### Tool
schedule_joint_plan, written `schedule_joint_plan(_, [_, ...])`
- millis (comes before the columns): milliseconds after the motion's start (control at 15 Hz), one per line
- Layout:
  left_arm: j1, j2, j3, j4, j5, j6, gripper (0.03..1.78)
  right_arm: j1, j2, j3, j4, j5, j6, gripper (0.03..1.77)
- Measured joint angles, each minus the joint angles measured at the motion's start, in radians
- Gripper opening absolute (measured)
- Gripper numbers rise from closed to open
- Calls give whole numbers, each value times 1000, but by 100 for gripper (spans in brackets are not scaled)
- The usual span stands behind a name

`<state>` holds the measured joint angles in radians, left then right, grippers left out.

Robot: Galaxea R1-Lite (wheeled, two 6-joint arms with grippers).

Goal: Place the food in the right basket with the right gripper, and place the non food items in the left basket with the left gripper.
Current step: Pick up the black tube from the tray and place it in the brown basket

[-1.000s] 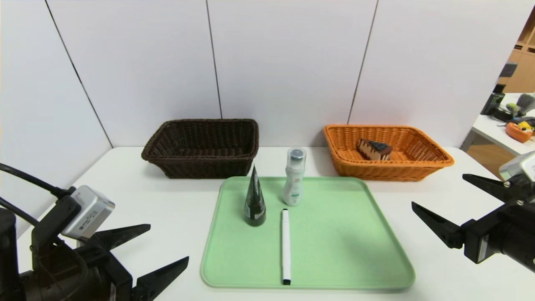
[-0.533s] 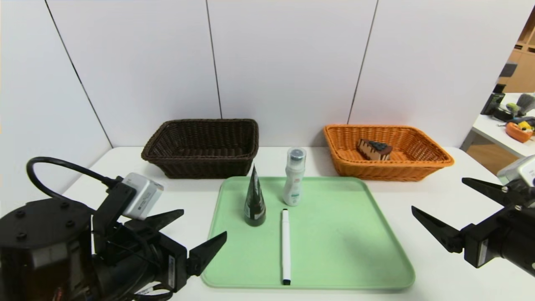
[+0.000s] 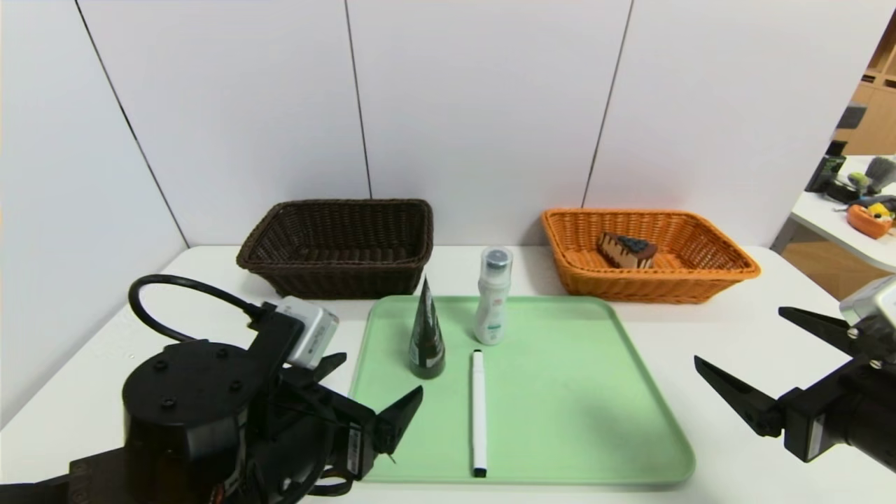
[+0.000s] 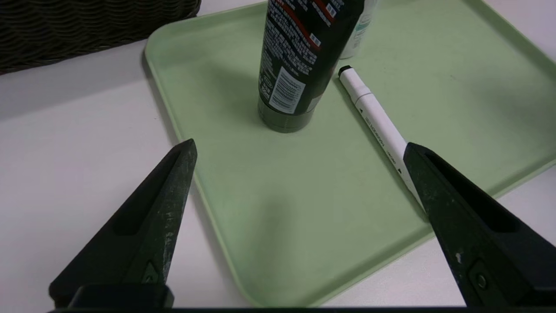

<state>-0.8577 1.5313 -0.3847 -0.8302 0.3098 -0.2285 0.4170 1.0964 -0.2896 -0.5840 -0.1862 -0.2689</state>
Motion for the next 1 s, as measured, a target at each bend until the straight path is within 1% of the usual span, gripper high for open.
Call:
schedule_joint_plan(333, [-43, 70, -44, 0, 81, -10, 169, 1, -14, 5, 0, 4, -6, 170])
schedule_joint_plan(533, [-50, 106, -61, -4, 93, -16, 169, 1, -17, 8, 1, 5, -7, 170])
schedule_joint_plan(667, [-51, 138, -64, -43, 99, -25, 169, 2, -18, 9, 2, 4, -9, 170])
schedule_joint_plan(867, [-52, 205, -63, -153, 113, -25, 169, 4, -18, 17, 0, 5, -12, 170])
schedule_joint_plan(1000, [-51, 254, -70, -196, 120, -25, 169, 4, -19, 21, 0, 5, -14, 170])
